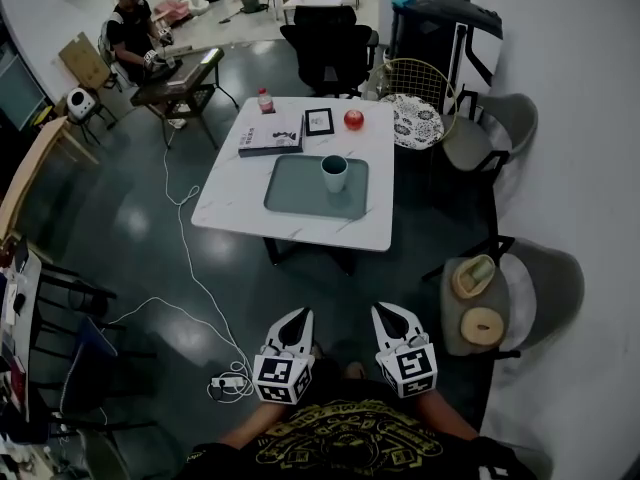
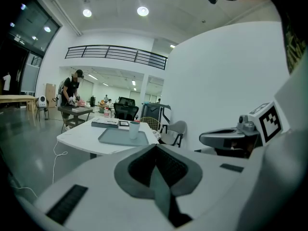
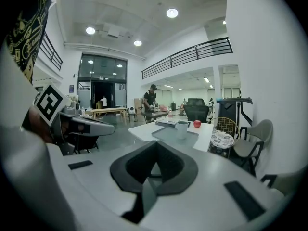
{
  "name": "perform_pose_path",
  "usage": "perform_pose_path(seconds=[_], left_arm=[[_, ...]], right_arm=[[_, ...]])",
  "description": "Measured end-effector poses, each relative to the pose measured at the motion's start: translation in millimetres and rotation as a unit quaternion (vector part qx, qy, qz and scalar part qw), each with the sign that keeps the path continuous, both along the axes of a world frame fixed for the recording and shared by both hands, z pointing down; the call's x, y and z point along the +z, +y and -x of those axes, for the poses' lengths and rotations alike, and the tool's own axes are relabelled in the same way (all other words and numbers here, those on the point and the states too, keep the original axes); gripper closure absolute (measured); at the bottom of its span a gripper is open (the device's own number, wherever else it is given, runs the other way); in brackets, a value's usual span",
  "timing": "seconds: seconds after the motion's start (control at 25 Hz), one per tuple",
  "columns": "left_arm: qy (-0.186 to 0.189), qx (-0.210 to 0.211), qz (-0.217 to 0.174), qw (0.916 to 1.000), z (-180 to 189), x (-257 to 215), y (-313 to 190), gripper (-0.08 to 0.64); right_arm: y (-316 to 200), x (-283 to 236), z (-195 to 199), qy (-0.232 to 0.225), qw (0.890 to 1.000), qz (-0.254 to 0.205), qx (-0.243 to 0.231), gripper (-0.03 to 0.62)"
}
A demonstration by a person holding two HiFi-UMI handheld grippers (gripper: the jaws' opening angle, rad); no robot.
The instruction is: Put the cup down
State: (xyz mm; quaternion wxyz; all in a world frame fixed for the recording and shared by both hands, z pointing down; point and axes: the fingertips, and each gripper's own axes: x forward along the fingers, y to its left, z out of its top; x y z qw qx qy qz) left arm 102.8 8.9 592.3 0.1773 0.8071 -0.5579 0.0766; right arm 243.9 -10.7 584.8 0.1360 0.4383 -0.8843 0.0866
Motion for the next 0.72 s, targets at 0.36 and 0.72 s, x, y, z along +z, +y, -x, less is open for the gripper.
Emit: perform_pose_path(seconds=[0.36,0.72], left_arm=[[-0.002,0.004,-0.001,1.0,8,-4,-25,0.549],[-0.005,0.006,0.003,1.0,-4,-4,-25,0.549]], right_arm=[[-19,-6,13,-0.004,1.0,-0.001,-0.002,0.588],[-19,2,1,-0.009,1.0,0.003,-0.007,0.588]])
